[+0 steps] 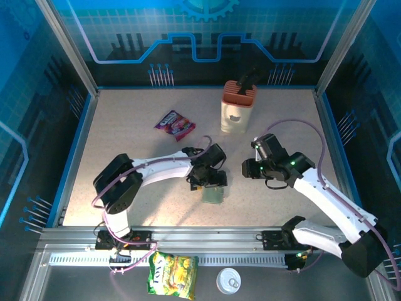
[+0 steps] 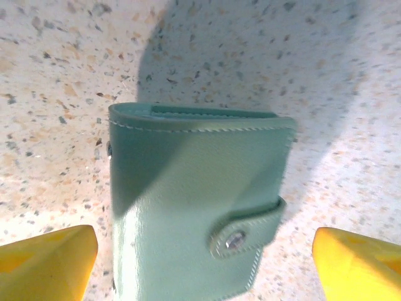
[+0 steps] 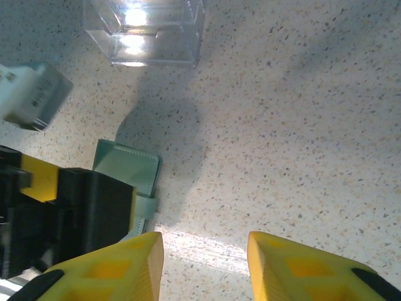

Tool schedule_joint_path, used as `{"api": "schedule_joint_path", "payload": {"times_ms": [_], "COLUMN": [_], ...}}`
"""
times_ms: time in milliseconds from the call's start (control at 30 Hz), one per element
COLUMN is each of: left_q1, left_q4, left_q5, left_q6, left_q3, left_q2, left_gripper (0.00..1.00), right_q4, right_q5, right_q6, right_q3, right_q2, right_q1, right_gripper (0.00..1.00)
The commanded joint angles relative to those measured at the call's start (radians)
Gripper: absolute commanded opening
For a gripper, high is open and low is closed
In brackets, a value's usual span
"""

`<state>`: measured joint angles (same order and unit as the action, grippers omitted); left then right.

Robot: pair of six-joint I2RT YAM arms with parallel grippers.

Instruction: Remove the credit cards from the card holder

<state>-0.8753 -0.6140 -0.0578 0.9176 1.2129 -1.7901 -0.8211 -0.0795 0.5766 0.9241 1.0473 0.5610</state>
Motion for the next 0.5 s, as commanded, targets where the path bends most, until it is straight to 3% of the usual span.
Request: {"api": "schedule_joint_path", "payload": {"times_ms": [0, 233, 467], "left_q1": [0.028, 0.077, 0.088], "left_q4": [0.021, 0.189, 0.354], "left_q5": [-0.004, -0.061, -0.104], "left_q6": [-0.012, -0.031, 0.022], "left_q3": [-0.044, -0.207, -0.388], "left_q2": [0.100, 0.271, 0.399], "left_gripper": [0.87, 0.72, 0.42], "right_q4": [0.004, 0.021, 0.067], "right_q5": [0.033, 0.028, 0.018], "right_q6": [0.048, 0.133, 0.229], "right_q3": [-0.011, -0.020, -0.039], "right_q2": [0.009, 0.068, 0.119], "right_q1": [0.031, 0.122, 0.232], "right_gripper": [0.40, 0.40, 0.38]}}
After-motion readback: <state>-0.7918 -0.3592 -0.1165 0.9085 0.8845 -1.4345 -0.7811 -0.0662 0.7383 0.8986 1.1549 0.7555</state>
